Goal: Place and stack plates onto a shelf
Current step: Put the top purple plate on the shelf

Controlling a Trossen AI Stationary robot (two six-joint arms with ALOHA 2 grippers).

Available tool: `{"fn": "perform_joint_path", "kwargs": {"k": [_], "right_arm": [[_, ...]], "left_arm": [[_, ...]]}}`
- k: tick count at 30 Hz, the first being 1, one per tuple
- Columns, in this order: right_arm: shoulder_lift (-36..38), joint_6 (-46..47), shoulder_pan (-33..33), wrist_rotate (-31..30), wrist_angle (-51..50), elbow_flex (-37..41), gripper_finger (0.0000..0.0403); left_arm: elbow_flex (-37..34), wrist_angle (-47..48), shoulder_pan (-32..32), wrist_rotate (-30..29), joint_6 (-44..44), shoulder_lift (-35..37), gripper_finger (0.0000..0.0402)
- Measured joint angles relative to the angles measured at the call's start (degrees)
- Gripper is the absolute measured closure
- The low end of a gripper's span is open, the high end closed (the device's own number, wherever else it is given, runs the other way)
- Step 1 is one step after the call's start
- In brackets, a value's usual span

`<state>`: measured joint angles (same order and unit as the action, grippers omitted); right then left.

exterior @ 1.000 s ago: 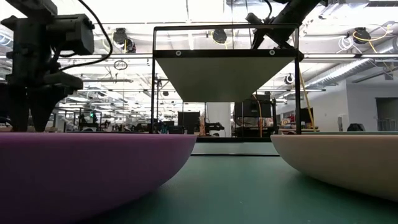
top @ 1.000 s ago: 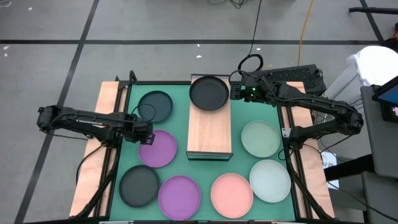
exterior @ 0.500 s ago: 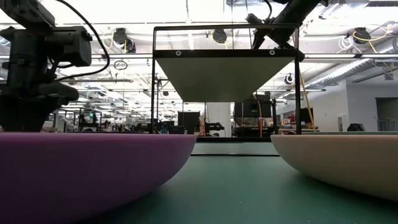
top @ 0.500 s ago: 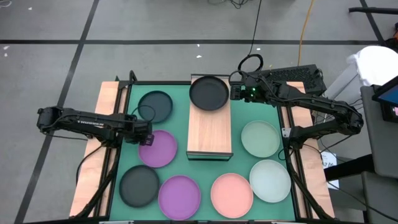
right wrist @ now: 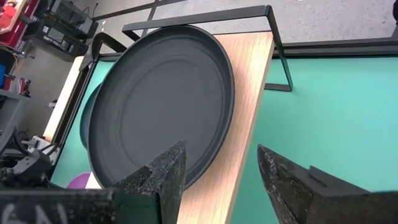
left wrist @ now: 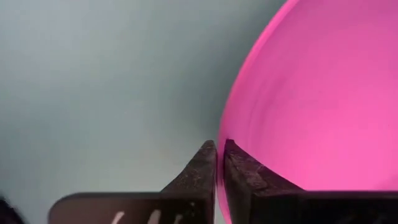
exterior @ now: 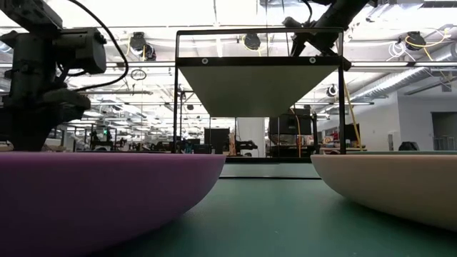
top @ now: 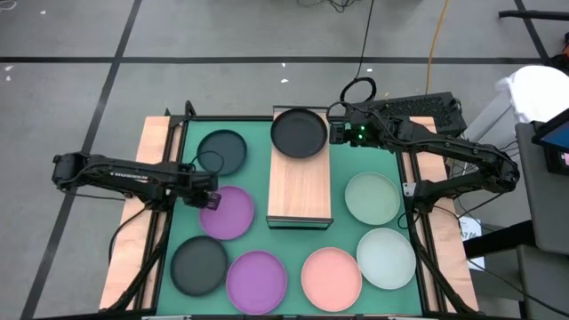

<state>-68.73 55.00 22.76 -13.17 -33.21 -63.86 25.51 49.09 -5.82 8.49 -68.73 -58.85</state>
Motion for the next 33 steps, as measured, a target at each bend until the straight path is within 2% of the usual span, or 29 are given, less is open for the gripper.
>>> {"fn": "perform_joint_path", "kwargs": {"k": [6,13,22,33], "right_arm": [[0.0,0.21,-0.01,1.44,0.02,0.0,0.0222],[0.0,0.2,-0.79,1.44,0.09,0.0,0.0222],[0.0,-0.2,-0.81,1.38,0.09,0.0,0.0222],[0.0,-0.22,-0.81,1.31,0.13,0.0,0.0222]], "left_arm": [[0.72,0.21,0.0,0.38,-0.08,1.29,0.0391],[5.49,1.04,0.0,0.41,-0.57,5.05,0.0391],[8.83,2.43,0.0,5.2,-1.84,8.14,0.0391],[18.31,12.63,0.0,2.6,0.76,8.79,0.0391]]}}
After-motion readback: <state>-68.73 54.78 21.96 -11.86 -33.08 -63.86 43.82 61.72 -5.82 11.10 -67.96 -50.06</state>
